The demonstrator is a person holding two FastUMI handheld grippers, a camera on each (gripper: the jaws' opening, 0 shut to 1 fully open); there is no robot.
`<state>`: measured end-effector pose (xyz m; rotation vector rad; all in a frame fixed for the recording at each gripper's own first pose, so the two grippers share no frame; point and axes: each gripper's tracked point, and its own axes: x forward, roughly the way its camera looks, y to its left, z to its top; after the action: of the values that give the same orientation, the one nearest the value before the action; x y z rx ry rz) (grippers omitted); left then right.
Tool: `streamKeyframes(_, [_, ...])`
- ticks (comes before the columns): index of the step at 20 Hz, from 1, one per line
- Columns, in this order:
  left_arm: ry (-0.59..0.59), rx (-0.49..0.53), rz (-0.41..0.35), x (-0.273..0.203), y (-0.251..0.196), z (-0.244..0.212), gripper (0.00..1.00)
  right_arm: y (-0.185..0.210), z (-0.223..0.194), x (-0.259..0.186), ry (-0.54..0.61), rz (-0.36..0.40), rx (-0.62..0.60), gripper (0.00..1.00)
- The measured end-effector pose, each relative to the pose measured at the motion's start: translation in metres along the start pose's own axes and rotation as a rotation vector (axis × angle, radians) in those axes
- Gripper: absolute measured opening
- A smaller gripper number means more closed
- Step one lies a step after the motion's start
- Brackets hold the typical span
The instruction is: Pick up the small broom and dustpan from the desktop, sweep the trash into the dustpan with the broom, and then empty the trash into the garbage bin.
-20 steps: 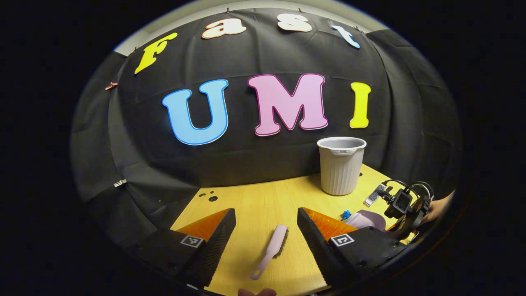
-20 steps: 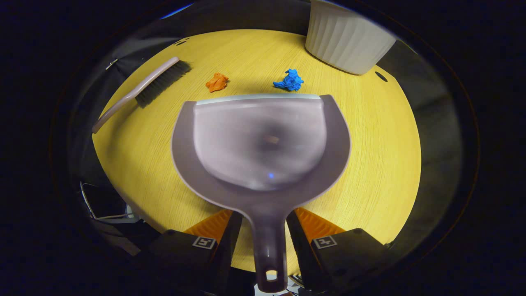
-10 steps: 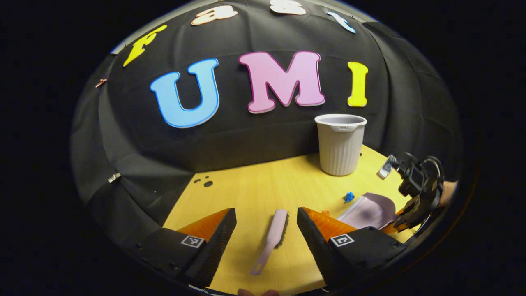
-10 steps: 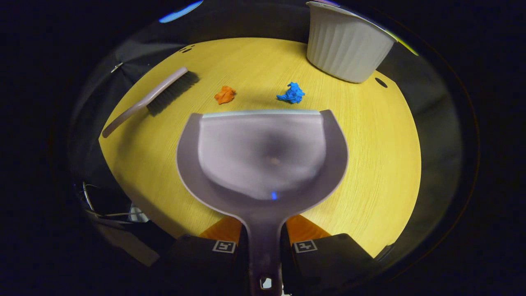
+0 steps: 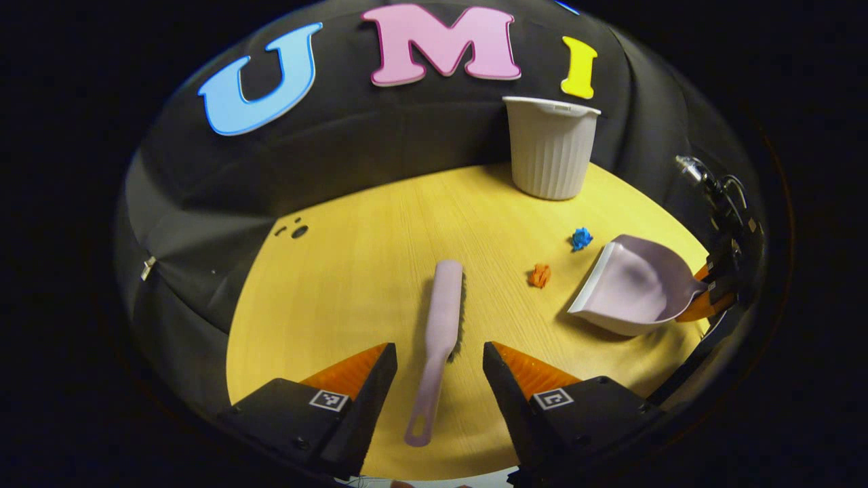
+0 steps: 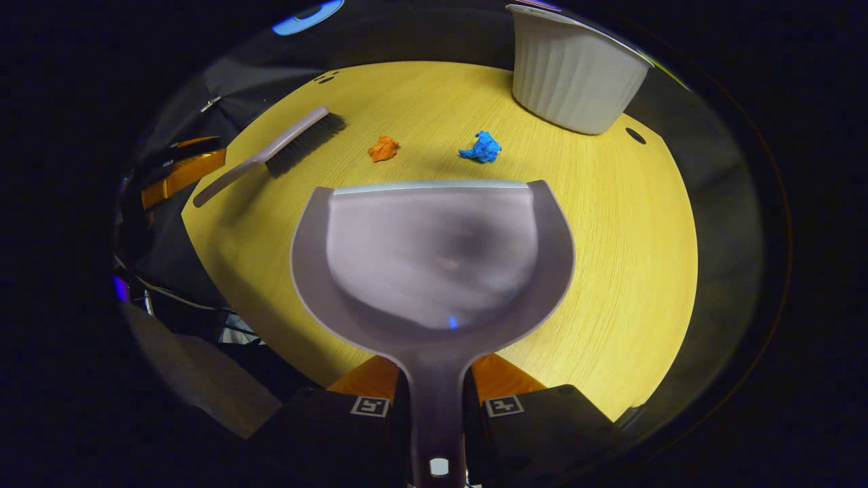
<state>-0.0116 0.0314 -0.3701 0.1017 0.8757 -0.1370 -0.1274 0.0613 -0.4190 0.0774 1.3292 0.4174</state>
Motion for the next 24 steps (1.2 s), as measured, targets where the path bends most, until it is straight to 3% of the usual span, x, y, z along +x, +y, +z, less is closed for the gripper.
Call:
streamKeyframes(7, [0.188, -0.026, -0.056, 0.046, 0.004, -0.040, 0.78, -0.007, -0.003, -0.002, 0.004, 0.000, 0.016, 0.36])
streamKeyframes(14, [0.249, -0.034, -0.112, 0.073, -0.010, -0.045, 0.72, -0.012, -0.004, -0.005, 0.015, 0.002, 0.027, 0.36])
streamKeyframes(16, [0.255, -0.028, -0.105, 0.079, -0.010, -0.044, 0.62, -0.017, -0.005, -0.007, 0.020, -0.003, 0.013, 0.33])
streamKeyframes(17, [0.258, -0.023, -0.097, 0.083, -0.010, -0.042, 0.51, -0.019, -0.005, -0.007, 0.021, -0.004, 0.004, 0.36])
streamKeyframes(20, [0.252, -0.011, -0.081, 0.088, -0.009, -0.035, 0.32, -0.026, -0.003, -0.015, 0.021, 0.002, -0.025, 0.36])
streamKeyframes(24, [0.202, 0.051, -0.054, 0.089, -0.014, -0.006, 0.27, -0.036, 0.006, -0.018, 0.045, 0.007, -0.122, 0.36])
